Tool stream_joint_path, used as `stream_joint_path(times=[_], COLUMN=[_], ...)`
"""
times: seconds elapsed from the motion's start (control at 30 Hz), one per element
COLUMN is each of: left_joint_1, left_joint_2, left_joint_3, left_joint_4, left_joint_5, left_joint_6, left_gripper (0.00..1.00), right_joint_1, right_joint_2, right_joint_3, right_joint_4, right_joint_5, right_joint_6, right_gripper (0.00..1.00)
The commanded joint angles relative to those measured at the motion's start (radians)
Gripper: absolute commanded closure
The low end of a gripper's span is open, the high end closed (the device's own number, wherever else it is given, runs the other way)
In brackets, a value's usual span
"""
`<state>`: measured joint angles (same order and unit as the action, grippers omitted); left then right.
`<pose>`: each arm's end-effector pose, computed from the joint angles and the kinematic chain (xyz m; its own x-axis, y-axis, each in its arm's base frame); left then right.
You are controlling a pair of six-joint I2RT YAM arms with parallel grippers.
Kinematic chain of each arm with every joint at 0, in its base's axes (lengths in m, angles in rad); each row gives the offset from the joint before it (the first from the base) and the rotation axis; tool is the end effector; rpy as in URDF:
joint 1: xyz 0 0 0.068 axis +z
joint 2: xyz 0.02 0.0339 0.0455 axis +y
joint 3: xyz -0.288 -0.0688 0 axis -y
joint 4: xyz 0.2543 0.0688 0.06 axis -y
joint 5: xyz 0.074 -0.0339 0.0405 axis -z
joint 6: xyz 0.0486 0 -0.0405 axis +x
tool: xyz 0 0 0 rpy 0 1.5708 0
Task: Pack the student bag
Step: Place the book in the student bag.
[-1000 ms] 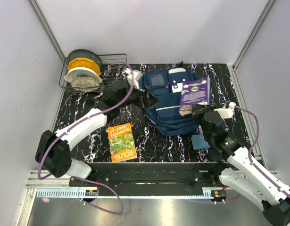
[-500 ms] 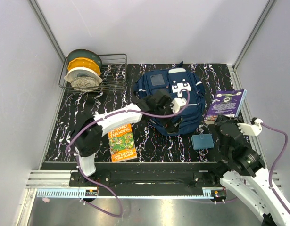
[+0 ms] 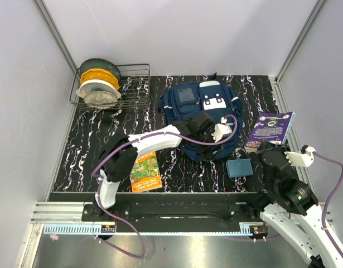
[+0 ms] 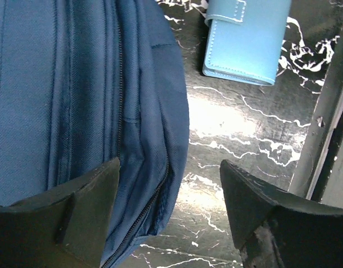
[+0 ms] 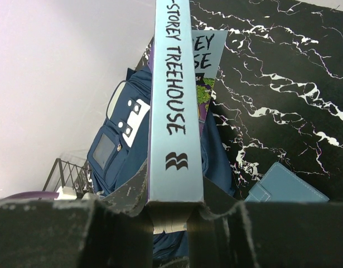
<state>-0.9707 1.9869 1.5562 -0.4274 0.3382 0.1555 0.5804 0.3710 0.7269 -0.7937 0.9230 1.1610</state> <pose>0.2526 -0.3977 0.2346 -0.2826 0.6717 -0.6849 0.9563 0.2527 -0.1467 0.0736 0.0019 0.3190 0.1092 0.7335 -0.6709 0.4340 0.5721 0.6960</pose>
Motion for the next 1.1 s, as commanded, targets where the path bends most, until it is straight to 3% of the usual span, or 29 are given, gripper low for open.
stream_joint_path(times=[0.0, 0.2, 0.43, 0.47, 0.5, 0.63, 1.07], left_joint_1=[-0.002, 0.0, 0.003, 0.003, 0.003, 0.003, 0.029], left_joint_2=[0.027, 0.055, 0.072, 0.073, 0.075, 0.079, -0.036], left_joint_3=[0.071, 0.084, 0.077, 0.077, 0.079, 0.088, 0.131], left_joint_4=[0.012, 0.01, 0.01, 0.01, 0.013, 0.012, -0.017], left_joint_5=[-0.065, -0.067, -0.053, -0.053, -0.062, -0.073, -0.155], left_joint_6=[0.03, 0.029, 0.026, 0.026, 0.023, 0.021, -0.057], left_gripper=[0.28, 0.57, 0.58, 0.62, 0.73, 1.0, 1.0], right_joint_1=[-0.004, -0.004, -0.002, -0.004, -0.004, -0.004, -0.004], right_joint_2=[-0.018, -0.023, -0.03, -0.03, -0.029, -0.026, -0.063], right_joint_3=[0.011, -0.004, -0.009, -0.009, -0.011, -0.004, 0.026], right_joint_4=[0.037, 0.037, 0.033, 0.033, 0.033, 0.033, -0.1], right_joint_5=[0.022, 0.007, -0.001, -0.001, -0.001, -0.001, 0.023], right_joint_6=[0.049, 0.066, 0.072, 0.074, 0.074, 0.072, 0.101], right_gripper=[1.0, 1.0, 1.0, 1.0, 1.0, 1.0, 1.0])
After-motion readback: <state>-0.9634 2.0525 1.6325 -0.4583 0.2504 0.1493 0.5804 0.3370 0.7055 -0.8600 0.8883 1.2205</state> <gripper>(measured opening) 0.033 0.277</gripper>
